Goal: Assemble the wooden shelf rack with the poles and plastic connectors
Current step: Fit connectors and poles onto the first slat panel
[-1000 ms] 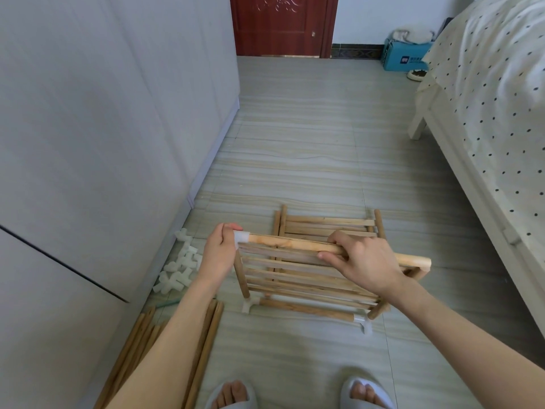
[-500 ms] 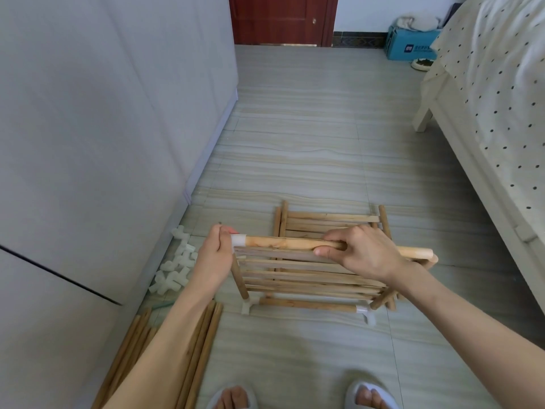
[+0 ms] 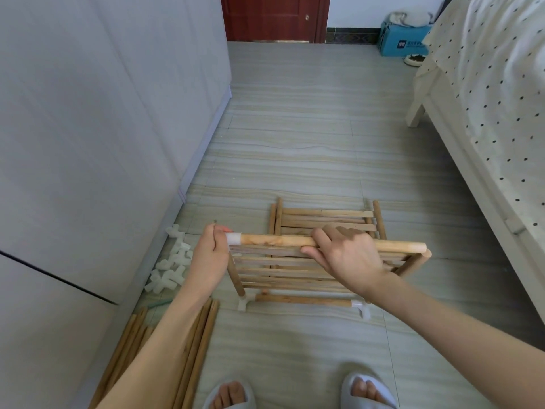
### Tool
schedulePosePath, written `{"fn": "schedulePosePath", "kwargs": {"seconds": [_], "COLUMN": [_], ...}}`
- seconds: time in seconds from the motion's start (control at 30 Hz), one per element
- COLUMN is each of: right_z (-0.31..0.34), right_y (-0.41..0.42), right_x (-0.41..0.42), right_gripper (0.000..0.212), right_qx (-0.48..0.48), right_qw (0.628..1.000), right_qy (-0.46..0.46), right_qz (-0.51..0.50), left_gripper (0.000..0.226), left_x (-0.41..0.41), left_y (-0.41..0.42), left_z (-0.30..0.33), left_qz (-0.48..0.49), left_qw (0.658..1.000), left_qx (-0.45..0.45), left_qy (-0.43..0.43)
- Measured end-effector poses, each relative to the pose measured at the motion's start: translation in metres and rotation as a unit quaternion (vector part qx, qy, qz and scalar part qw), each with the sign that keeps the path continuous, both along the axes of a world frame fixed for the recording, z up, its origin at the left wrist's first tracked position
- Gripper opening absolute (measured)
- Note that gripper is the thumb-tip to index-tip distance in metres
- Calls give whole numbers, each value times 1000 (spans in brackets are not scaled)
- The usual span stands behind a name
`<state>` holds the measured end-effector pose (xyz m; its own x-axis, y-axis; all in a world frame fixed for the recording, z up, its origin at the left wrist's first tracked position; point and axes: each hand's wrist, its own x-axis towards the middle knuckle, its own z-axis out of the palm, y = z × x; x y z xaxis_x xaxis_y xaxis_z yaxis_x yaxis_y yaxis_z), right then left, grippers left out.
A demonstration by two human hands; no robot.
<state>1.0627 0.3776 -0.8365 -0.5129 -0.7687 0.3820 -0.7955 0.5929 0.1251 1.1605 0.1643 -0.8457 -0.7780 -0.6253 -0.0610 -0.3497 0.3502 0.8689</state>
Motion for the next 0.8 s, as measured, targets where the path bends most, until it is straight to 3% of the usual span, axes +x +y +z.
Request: {"fn": "schedulePosePath", "kwargs": {"seconds": [0.13, 0.27, 0.6, 0.8], "right_z": [-3, -3, -4, 8], "right_y": [-3, -3, -4, -6], "right_x": [-1, -8, -27, -19], "right_gripper": [60, 55, 61, 58], "right_qx": [-45, -27, 16, 49], "right_qw": [999, 999, 974, 983], "right_qy": [21, -1, -225, -178], "right_qz": [23, 33, 22, -9], "left_gripper": [27, 27, 25, 26], "left_x": [8, 6, -1, -5], "left_y": [-5, -8, -8, -1], "left_z": [-6, -8, -7, -4], "left_qz": [-21, -36, -42, -9], "left_qw": [1000, 999, 998, 999], "left_qx": [-14, -22, -44, -40], "left_qy": [-7, -10, -8, -3]}}
